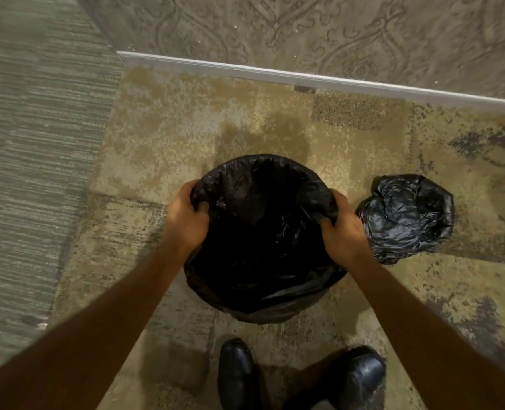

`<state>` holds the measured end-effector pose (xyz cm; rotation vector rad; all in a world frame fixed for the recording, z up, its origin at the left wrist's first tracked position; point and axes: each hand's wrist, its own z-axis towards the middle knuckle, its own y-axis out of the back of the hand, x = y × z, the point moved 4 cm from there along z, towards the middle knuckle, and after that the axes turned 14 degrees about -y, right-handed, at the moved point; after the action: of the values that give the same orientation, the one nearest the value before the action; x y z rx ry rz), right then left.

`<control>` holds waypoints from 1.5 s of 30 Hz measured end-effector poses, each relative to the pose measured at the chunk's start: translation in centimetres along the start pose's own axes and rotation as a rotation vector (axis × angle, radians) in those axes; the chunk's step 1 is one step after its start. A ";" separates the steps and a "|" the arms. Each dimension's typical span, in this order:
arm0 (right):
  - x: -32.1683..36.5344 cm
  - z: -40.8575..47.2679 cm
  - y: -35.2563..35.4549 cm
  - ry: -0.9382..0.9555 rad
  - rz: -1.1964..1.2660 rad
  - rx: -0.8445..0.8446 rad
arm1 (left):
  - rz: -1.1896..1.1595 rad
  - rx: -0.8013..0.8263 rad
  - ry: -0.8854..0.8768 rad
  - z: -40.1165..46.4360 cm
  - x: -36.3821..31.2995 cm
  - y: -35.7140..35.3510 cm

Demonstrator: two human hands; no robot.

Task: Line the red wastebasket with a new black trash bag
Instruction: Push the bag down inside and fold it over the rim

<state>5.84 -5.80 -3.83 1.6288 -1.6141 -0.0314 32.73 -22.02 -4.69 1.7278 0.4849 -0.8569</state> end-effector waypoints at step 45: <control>20.2 22.2 3.3 0.029 0.441 -0.060 | -0.499 -0.147 0.095 26.8 -4.8 2.1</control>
<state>-5.42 -33.70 -6.39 1.1935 -1.8960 0.1695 22.90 -47.47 -3.56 1.5366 1.0463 -1.0588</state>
